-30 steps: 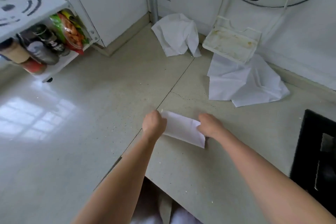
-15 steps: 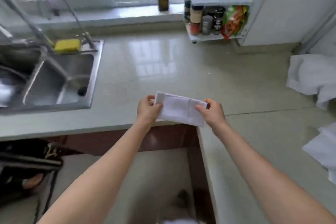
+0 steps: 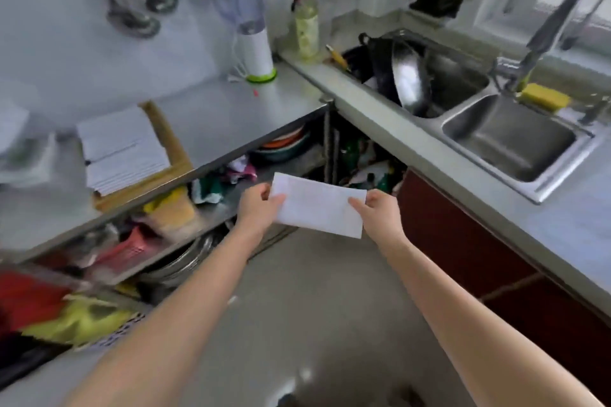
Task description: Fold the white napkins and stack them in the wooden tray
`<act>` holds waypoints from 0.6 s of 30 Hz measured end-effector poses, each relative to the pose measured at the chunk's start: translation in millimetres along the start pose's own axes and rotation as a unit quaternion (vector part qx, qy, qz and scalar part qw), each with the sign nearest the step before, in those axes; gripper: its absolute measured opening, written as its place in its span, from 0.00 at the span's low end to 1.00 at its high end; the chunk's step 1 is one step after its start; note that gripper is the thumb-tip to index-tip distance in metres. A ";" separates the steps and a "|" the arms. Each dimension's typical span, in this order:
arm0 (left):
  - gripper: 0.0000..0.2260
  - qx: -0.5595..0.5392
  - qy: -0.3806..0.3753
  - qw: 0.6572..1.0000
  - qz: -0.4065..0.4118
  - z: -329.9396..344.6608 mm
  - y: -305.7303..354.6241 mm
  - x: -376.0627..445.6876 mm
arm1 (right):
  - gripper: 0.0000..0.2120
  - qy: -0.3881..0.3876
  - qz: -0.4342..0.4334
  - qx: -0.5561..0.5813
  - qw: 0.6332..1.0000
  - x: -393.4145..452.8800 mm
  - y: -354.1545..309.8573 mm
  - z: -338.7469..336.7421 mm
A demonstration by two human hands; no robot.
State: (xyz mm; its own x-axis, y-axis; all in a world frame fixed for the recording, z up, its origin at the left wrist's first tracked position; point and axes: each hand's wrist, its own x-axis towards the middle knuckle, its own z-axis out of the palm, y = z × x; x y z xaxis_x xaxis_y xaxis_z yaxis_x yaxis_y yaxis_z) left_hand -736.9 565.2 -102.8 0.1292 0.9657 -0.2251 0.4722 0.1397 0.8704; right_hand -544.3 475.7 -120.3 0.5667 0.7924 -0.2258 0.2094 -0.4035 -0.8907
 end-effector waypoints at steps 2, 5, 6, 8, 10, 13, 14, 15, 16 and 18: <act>0.05 -0.010 0.057 0.998 -0.032 -67.1 -23.0 13.0 | 0.07 -0.058 -0.011 -0.007 0.998 -4.3 -33.8 68.7; 0.05 -0.047 0.122 0.989 -0.074 -147.8 -57.4 32.6 | 0.03 -0.099 -0.039 -0.023 0.994 -5.8 -79.5 153.7; 0.05 -0.064 0.141 0.984 -0.087 -169.5 -67.3 38.7 | 0.03 -0.105 -0.050 -0.031 0.993 -3.4 -94.0 178.2; 0.06 -0.080 0.171 0.976 -0.111 -206.2 -85.3 49.8 | 0.06 -0.114 -0.071 -0.047 0.990 3.7 -119.2 224.2; 0.07 -0.084 0.198 0.969 -0.125 -236.1 -101.2 61.5 | 0.07 -0.130 -0.082 -0.056 0.987 13.9 -138.1 267.2; 0.06 -0.105 0.245 0.955 -0.134 -276.8 -123.3 91.7 | 0.06 -0.173 -0.104 -0.068 0.977 39.4 -162.6 331.0; 0.05 -0.104 0.263 0.949 -0.136 -290.4 -128.4 103.9 | 0.05 -0.191 -0.120 -0.070 0.972 49.4 -171.9 351.6; 0.05 -0.098 0.279 0.944 -0.144 -304.2 -132.2 115.8 | 0.04 -0.208 -0.130 -0.074 0.967 59.4 -181.8 372.1; 0.04 -0.097 0.294 0.939 -0.153 -317.1 -136.1 128.2 | 0.04 -0.224 -0.137 -0.078 0.962 68.8 -192.5 391.3; 0.08 -0.095 0.312 0.930 -0.171 -338.0 -144.2 150.8 | 0.03 -0.240 -0.151 -0.088 0.955 86.0 -210.5 425.2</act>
State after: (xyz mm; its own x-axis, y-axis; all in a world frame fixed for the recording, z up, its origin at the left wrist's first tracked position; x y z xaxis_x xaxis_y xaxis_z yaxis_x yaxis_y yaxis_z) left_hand -1080.2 764.6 -114.2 -0.5586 0.7888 -0.2563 0.2223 0.4401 0.8700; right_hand -878.5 823.3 -120.0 0.0383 0.9861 -0.1617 0.4605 -0.1610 -0.8730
